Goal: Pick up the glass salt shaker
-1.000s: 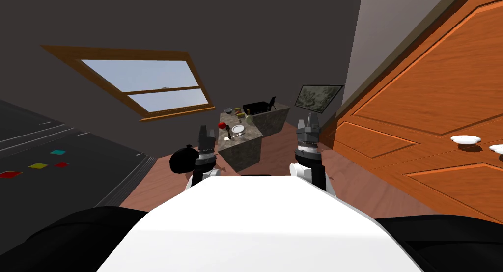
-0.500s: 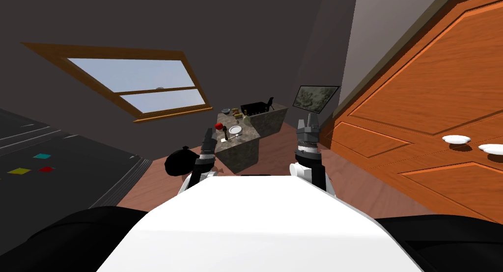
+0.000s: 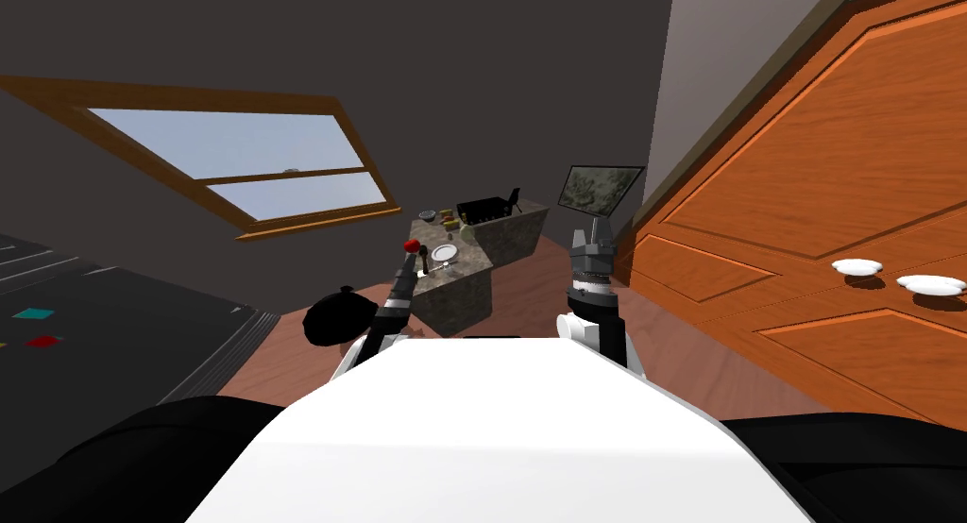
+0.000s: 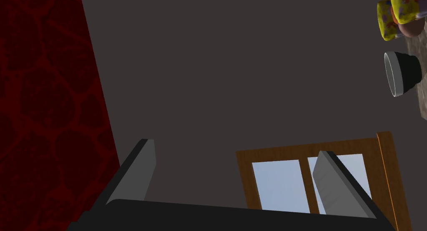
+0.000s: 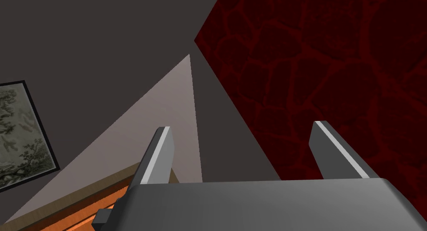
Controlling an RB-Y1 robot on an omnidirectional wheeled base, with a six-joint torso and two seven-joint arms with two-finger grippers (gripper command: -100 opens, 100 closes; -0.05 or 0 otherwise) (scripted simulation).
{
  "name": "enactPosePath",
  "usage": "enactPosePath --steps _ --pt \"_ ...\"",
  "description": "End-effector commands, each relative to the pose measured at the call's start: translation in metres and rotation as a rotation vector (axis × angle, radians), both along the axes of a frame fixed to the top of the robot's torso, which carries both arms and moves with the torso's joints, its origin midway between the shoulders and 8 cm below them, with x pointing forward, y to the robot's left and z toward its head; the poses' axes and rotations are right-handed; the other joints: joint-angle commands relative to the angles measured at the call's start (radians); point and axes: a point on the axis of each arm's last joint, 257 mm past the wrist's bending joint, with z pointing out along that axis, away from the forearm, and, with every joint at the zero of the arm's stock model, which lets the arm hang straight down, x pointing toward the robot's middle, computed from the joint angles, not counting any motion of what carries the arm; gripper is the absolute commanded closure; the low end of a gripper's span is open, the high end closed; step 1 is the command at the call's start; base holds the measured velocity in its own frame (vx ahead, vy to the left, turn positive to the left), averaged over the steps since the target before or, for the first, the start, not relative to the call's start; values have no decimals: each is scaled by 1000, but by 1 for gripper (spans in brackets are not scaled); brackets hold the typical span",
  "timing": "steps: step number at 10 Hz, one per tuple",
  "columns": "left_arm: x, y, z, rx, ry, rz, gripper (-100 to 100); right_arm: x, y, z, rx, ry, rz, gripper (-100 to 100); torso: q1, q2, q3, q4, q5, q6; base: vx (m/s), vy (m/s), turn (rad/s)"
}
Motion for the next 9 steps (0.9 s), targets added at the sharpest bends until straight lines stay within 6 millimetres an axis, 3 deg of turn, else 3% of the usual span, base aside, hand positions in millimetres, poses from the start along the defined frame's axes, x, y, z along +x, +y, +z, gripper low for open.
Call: enactPosePath --steps 1,3,5,6,9 --pt "2 10 -19 29 69 16 -100 0 0 0 0 0 0 0 0 0 0 0 0 0 60 -97 -47" --pt "3 15 -31 47 111 26 -100 0 0 0 0 0 0 0 1 -1 -1 0 0 0 59 -76 -24" --pt "4 28 -55 87 196 46 -100 0 0 0 0 0 0 0 3 1 1 0 1 0 48 -68 -41" --pt "4 28 -55 87 197 47 -100 0 0 0 0 0 0 0 2 0 0 0 0 0 45 -62 -12" --pt "1 51 -91 158 327 77 -100 0 0 0 0 0 0 0 2 0 0 0 0 0 52 -81 -45"
